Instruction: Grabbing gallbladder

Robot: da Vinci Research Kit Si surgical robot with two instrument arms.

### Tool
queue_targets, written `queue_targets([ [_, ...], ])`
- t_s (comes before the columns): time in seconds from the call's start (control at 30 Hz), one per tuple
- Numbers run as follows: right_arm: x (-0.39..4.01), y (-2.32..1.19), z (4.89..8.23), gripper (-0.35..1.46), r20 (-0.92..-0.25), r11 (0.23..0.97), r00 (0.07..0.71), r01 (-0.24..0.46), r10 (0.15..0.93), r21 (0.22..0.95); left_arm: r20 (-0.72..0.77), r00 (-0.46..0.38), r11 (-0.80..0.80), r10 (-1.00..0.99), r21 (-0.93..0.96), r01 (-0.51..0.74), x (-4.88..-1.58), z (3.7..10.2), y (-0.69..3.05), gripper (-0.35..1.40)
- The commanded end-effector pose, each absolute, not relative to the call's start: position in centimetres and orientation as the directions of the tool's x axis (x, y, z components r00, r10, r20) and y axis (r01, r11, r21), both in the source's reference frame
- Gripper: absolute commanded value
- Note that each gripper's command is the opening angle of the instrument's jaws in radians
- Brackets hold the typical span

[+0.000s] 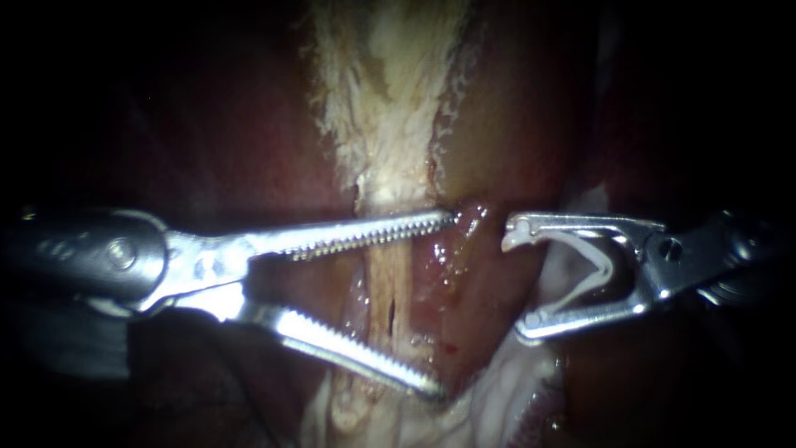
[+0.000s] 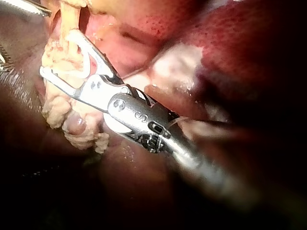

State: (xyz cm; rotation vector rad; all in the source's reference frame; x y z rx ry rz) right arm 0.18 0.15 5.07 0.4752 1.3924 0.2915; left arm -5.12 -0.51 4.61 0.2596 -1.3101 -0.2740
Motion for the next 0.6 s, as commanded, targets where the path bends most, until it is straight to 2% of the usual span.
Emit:
queue_targets([
  [0.03, 0.18, 0.15, 5.07, 0.56, -0.869, 0.872, 0.164, 0.079, 0.467, 0.484, 0.91, 0.235, 0.939, -0.343, 0.34, 0.052, -5.12, 4.6, -0.51, 0.79],
  [0.27, 0.18, 0.15, 5.07, 0.56, -0.869, 0.872, 0.164, 0.079, 0.467, 0.484, 0.899, 0.233, 0.928, -0.372, 0.368, 0.061, -5.06, 4.53, -0.52, 0.79],
  [0.6, 0.18, 0.15, 5.07, 0.56, -0.869, 0.872, 0.164, 0.079, 0.467, 0.484, 0.844, 0.236, 0.871, -0.481, 0.428, 0.243, -4.74, 4.27, -0.33, 0.73],
])
